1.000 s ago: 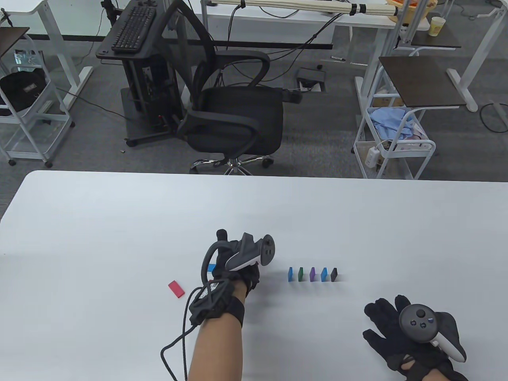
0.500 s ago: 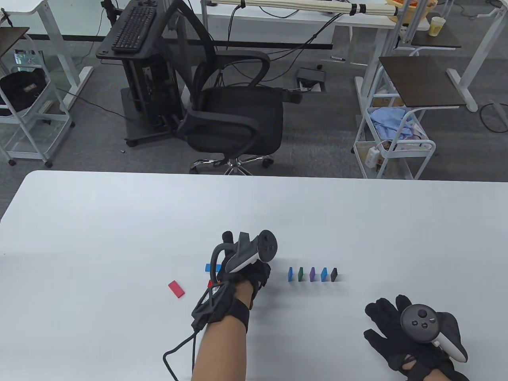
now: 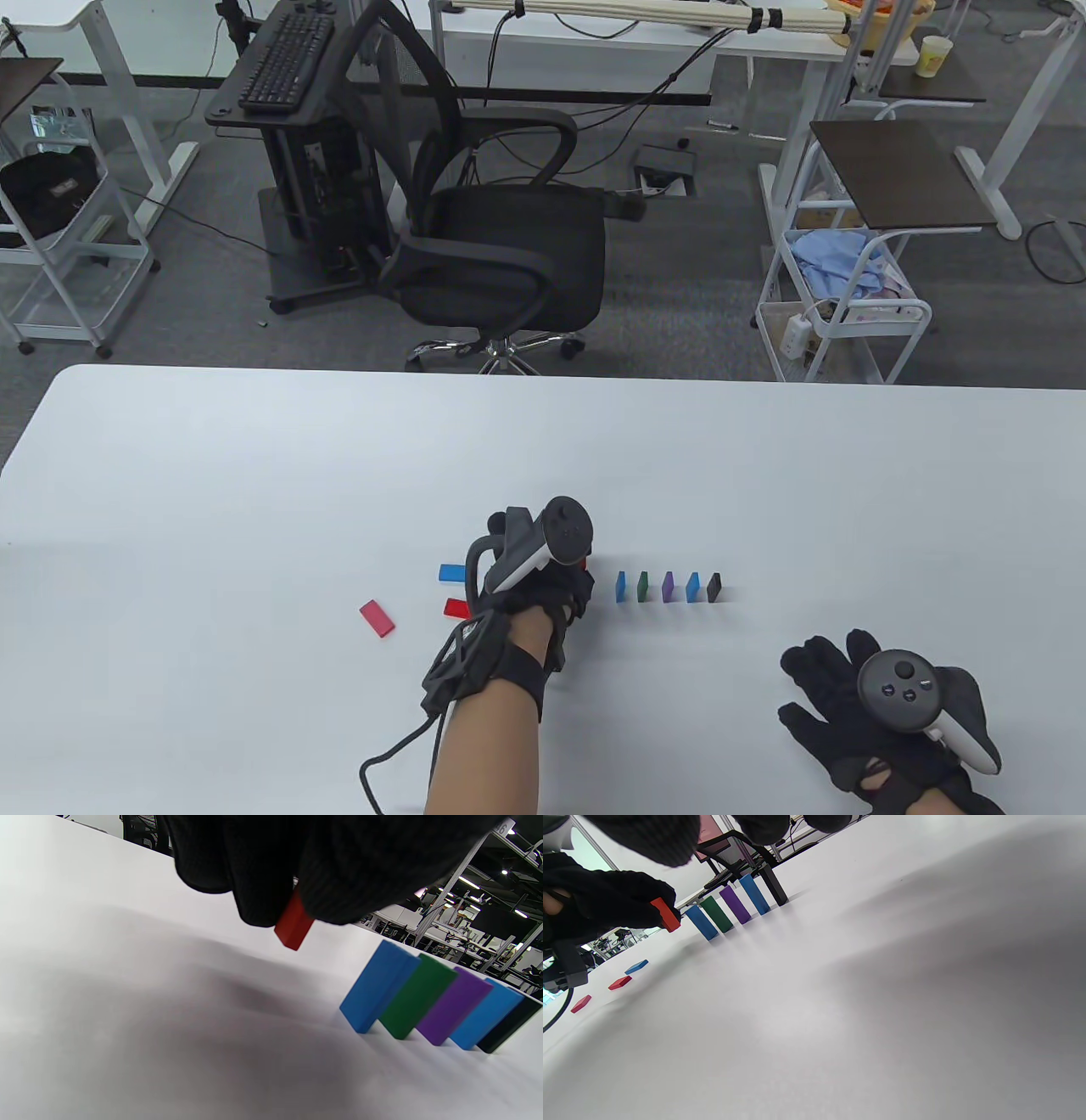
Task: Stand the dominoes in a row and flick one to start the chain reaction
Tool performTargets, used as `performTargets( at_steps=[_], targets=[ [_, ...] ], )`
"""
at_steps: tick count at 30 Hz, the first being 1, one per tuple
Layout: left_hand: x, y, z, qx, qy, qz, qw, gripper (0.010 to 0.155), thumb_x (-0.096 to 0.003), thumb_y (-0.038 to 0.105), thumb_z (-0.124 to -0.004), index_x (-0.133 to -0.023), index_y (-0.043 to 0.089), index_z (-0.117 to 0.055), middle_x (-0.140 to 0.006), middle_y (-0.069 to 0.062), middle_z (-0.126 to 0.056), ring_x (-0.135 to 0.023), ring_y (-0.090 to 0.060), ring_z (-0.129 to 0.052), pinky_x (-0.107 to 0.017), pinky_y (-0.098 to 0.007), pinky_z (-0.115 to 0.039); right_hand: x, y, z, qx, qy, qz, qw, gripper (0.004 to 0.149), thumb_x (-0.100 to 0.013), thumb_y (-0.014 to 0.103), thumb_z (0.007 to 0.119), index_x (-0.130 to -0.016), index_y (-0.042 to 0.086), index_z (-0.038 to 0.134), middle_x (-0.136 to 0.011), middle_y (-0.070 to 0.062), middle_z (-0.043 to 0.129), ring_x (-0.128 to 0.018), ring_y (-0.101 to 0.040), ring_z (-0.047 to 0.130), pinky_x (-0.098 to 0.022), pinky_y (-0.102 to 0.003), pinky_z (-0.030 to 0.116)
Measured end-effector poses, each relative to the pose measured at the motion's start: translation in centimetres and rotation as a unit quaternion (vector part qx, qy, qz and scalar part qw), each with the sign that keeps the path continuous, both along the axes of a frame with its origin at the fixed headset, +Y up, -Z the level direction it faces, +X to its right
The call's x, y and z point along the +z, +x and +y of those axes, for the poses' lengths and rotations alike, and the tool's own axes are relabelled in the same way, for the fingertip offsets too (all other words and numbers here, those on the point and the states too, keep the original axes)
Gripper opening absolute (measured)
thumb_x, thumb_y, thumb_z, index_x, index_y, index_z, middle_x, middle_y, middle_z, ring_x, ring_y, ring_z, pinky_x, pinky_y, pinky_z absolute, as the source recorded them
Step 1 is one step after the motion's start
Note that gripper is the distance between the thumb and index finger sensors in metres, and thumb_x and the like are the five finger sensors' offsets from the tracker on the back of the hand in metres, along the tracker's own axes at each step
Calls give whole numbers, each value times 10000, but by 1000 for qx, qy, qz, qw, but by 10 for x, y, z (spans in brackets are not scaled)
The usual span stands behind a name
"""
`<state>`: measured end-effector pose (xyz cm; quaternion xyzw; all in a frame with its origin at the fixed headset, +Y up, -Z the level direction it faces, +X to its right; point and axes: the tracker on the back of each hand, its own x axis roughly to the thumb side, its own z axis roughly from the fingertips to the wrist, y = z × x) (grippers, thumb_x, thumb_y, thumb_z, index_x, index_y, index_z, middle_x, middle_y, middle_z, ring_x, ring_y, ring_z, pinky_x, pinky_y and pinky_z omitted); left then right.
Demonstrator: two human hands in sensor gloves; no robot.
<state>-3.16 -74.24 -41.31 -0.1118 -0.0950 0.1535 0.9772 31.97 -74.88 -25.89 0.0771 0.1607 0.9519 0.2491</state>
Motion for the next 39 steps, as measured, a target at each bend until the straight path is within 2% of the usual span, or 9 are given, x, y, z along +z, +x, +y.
performTargets(
  at_steps=[7, 16, 39],
  targets=[
    [0, 7, -12, 25, -8, -7, 1000, 595, -413, 368, -913, -916, 246, -619, -919, -28, -869, -948, -282, -758, -704, -723, -201, 0, 0, 0, 1, -2, 1, 1000, 649, -530, 539, 668, -1046, 267, 384, -1165, -131, 235, -957, -448, -86, -679, -647, -5],
    [-2, 15, -25, 20, -18, -8, 1000, 590, -415, 355, -913, -915, 244, -620, -915, -30, -876, -939, -283, -769, -702, -723, -207, 0, 1, -1, 1, -3, 0, 1000, 649, -530, 539, 667, -1046, 266, 385, -1165, -131, 235, -957, -446, -86, -680, -646, -5],
    [-1, 17, -26, 11, -31, -19, 999, 588, -415, 357, -911, -917, 247, -625, -923, -22, -860, -949, -283, -751, -702, -726, -205, -1, 3, 0, 0, -3, -1, 1000, 648, -531, 539, 668, -1045, 263, 386, -1165, -131, 234, -957, -447, -86, -680, -646, -4]
  ],
)
